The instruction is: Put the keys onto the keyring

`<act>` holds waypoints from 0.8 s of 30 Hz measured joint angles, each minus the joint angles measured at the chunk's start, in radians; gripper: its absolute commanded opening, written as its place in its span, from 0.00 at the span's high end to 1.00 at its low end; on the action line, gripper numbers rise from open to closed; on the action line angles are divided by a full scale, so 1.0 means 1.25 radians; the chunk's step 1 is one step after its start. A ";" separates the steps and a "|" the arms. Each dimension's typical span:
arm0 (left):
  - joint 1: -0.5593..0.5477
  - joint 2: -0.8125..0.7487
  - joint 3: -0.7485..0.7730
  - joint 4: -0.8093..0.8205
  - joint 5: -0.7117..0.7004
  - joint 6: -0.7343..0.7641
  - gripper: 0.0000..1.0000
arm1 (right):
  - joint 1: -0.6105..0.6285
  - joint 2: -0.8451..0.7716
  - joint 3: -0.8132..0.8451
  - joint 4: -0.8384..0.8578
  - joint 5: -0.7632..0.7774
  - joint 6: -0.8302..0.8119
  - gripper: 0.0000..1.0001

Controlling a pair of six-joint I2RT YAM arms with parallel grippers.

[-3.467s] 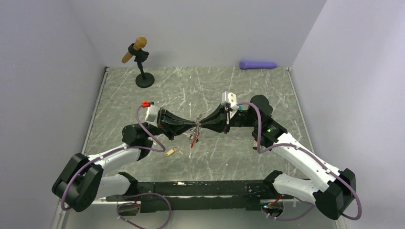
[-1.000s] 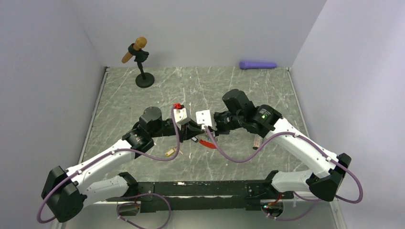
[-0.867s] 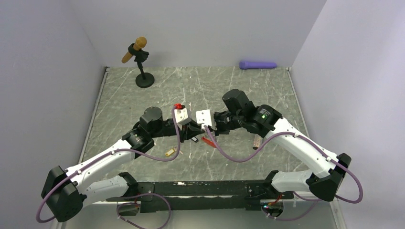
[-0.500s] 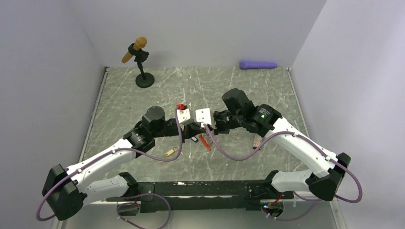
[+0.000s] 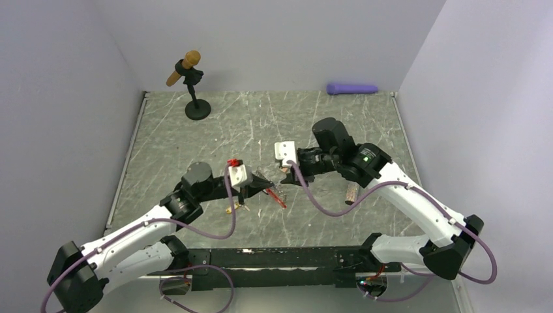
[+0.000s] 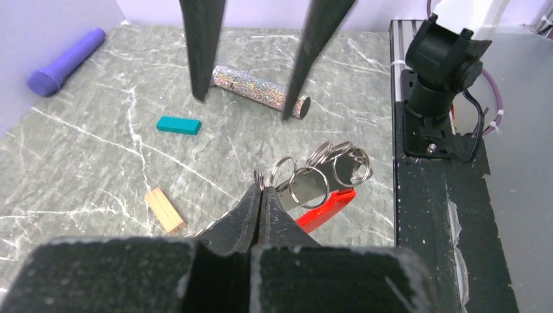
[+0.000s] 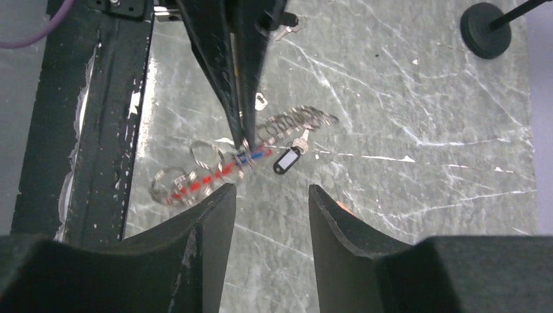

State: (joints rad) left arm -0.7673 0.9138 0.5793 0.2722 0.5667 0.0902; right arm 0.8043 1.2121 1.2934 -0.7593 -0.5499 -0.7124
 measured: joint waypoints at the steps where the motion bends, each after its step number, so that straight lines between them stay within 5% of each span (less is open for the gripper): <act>1: 0.000 -0.022 -0.029 0.023 0.000 0.005 1.00 | -0.016 -0.010 -0.008 0.011 -0.022 0.006 0.49; 9: 0.031 -0.093 -0.208 0.374 0.004 -0.061 1.00 | -0.091 -0.117 -0.136 0.177 -0.211 0.067 0.49; 16: 0.064 0.035 -0.290 0.818 -0.032 -0.268 1.00 | -0.091 -0.132 -0.196 0.367 -0.290 0.172 0.49; 24: 0.071 0.074 -0.264 0.945 -0.040 -0.323 1.00 | -0.095 -0.135 -0.231 0.527 -0.334 0.277 0.53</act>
State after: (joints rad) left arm -0.6788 1.0069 0.2497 1.4528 0.5171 -0.3130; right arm 0.6853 1.0439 1.0042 -0.1001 -0.9680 -0.3660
